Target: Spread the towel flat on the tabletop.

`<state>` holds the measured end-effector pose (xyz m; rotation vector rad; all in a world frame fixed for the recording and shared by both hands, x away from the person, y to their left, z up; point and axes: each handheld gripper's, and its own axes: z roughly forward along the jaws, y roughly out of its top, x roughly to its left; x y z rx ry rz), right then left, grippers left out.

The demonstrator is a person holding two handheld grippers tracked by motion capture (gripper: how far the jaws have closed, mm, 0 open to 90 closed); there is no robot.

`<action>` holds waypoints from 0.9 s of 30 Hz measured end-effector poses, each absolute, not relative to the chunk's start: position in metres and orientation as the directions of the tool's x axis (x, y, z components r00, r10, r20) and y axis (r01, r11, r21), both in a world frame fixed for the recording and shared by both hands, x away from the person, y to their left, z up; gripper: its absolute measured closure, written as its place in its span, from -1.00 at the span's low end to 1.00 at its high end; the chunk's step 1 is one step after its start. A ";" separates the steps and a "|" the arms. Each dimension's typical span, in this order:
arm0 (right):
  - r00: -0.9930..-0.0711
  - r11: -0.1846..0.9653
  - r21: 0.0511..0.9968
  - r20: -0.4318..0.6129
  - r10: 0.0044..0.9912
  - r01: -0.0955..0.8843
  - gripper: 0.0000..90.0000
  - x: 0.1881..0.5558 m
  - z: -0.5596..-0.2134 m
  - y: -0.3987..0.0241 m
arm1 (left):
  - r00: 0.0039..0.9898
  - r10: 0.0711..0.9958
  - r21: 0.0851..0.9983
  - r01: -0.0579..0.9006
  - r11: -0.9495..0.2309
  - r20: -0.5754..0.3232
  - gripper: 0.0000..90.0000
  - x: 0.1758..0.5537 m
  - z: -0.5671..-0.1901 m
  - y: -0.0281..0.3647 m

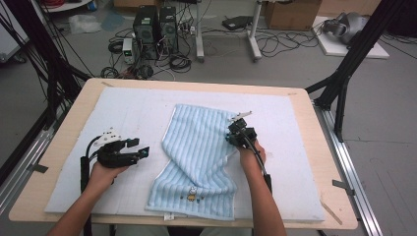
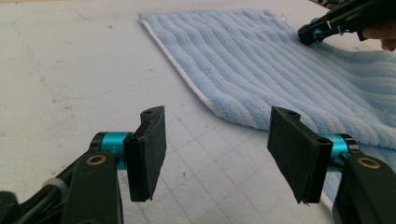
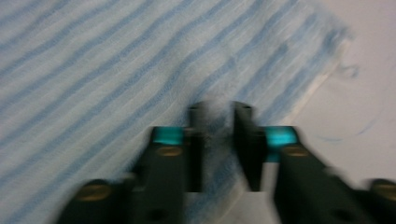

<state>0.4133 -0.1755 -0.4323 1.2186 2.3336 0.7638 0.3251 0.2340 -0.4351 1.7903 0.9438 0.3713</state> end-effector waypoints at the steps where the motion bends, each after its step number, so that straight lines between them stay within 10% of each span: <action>1: -0.525 0.468 0.631 -0.112 0.844 0.618 0.92 0.417 -0.432 -0.176 | 0.644 0.745 0.891 0.426 -0.159 -0.175 -0.16 0.325 -0.435 0.234; 8: -0.251 0.287 0.732 -0.163 0.954 0.618 0.61 0.439 -0.430 -0.202 | 0.637 0.749 0.887 0.435 -0.156 -0.181 -0.15 0.325 -0.437 0.234; 27: -0.408 0.275 0.821 -0.057 0.911 0.500 -0.21 0.343 -0.410 -0.227 | 0.659 0.706 0.871 0.476 -0.123 -0.260 -0.16 0.374 -0.427 0.179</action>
